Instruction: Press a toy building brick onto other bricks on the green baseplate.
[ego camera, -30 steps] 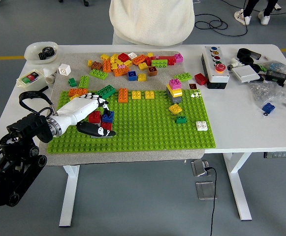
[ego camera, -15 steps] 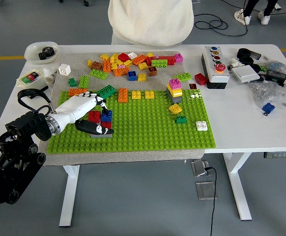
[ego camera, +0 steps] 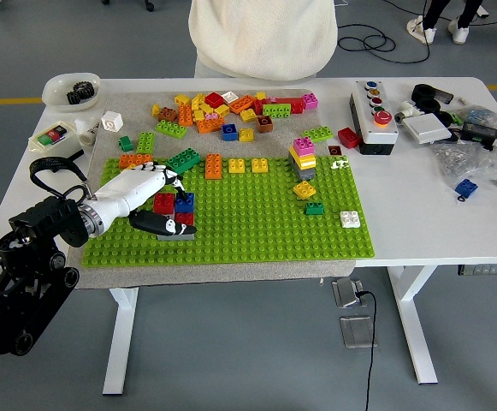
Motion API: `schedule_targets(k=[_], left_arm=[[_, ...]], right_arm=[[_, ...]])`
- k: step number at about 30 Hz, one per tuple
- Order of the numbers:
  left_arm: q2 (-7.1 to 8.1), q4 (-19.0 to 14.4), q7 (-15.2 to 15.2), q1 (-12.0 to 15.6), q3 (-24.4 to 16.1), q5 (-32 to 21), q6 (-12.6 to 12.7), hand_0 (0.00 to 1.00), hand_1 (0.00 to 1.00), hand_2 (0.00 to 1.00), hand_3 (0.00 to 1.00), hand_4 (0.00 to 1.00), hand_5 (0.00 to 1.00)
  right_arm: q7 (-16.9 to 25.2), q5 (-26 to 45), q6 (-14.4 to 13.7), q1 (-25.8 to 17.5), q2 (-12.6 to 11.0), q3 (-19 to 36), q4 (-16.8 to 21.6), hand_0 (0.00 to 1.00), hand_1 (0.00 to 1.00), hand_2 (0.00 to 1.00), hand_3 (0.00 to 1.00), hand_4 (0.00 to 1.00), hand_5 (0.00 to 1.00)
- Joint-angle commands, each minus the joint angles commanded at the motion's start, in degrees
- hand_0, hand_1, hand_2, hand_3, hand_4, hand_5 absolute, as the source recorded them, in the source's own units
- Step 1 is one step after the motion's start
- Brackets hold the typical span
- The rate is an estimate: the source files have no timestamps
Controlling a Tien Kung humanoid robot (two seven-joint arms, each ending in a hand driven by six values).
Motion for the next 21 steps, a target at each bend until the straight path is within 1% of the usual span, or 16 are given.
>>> schedule_targets(k=[6,12,21], left_arm=[[0.00,0.3,0.1,0.2,0.2,0.0,-0.5,0.998,0.963,0.887,0.605,0.998,0.663],[0.07,-0.3,0.1,0.2,-0.1,0.0,-1.0,0.998,0.959,0.885,0.604,0.998,0.661],[0.24,-5.0,0.1,0.0,-2.3,0.0,-1.4,0.998,0.949,0.867,0.603,0.998,0.662]], right_arm=[[0.0,0.1,0.0,0.0,0.0,0.0,0.0,0.752,0.642,0.683,0.607,0.870,0.521],[0.0,0.2,0.0,-0.1,0.0,0.0,0.0,0.751,0.642,0.685,0.606,0.870,0.521],[0.0,0.2,-0.1,-0.2,0.0,0.1,0.0,0.751,0.642,0.684,0.606,0.869,0.520]])
